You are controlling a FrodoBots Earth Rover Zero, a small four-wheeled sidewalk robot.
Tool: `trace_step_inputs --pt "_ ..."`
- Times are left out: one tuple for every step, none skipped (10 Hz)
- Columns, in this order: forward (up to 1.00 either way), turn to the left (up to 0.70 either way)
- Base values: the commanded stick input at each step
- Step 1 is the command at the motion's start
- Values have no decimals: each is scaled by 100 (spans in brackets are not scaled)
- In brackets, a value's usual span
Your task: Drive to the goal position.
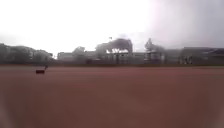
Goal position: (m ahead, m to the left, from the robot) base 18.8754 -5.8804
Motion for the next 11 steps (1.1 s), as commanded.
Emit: trace_step_inputs --pt "50 0" --pt "50 0" --pt "50 0" --pt "50 0" --pt "50 0" --pt "50 0" --pt "50 0" --pt "50 0" --pt "50 0" --pt "50 0" --pt "50 0"
